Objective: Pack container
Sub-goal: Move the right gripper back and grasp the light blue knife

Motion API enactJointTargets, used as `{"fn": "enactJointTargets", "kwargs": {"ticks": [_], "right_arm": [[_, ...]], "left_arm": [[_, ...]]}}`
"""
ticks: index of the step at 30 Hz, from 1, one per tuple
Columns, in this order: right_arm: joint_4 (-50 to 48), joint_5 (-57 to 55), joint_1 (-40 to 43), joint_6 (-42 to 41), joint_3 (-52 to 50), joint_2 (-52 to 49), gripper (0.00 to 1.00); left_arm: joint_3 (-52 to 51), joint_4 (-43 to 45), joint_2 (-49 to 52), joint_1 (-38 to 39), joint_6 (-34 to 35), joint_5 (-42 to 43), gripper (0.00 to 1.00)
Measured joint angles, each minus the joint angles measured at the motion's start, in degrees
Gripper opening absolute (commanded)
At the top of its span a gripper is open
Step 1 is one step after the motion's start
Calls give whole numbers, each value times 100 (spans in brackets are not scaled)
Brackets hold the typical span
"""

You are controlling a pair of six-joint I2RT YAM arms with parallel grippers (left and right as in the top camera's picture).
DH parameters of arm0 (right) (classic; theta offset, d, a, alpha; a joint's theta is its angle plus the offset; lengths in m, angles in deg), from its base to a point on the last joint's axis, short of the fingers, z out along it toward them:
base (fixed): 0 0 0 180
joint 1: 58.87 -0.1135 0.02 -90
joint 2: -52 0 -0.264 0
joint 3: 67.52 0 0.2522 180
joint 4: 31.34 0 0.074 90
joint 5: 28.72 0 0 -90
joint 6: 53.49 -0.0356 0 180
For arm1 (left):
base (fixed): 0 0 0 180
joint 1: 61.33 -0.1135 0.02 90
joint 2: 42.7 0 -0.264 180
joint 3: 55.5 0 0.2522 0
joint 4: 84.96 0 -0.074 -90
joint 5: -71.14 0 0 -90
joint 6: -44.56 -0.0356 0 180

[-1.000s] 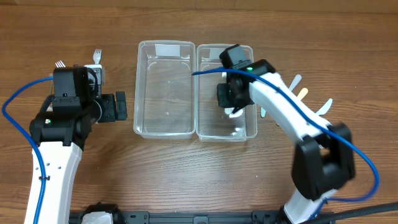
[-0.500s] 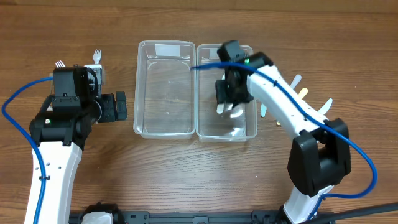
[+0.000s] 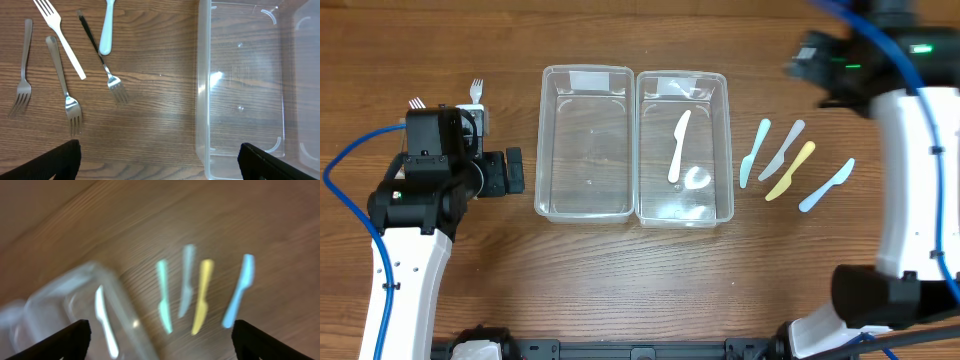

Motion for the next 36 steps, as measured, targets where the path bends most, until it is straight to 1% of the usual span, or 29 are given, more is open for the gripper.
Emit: {"fn": "enactJointTargets", "kwargs": {"ticks": [2,4,8,9,10,11,13,20,25,31,36], "right_arm": [[-61,120,588,0,-363,-24,96],[-181,249,951,7,-745,-55,96],[-774,516,1482,50,-1923,-74,95],[-949,566,1563,50,-2256,-87,96],[-999,570,1576,52,-2341,-87,96],[-1217,640,1639,55,-2822,-116,96],[-1646,697,1641,57,-3401,-122,96],[-2789,905,1628,28,-4872,-129,95],[-3340,973,1628,22,-5471,-129,95],[-3738,990,1628,24,-5707,-129,95],[-4017,966,1628,24,-5731,-129,91]], "left_arm": [[0,-9,0,0,0,0,100],[0,-7,0,0,0,0,100],[0,-9,0,0,0,0,100],[0,-2,0,0,0,0,100],[0,4,0,0,0,0,100],[0,13,0,0,0,0,100],[0,20,0,0,0,0,100],[0,13,0,0,0,0,100],[0,11,0,0,0,0,100],[0,-33,0,0,0,0,100],[0,-33,0,0,0,0,100]]}}
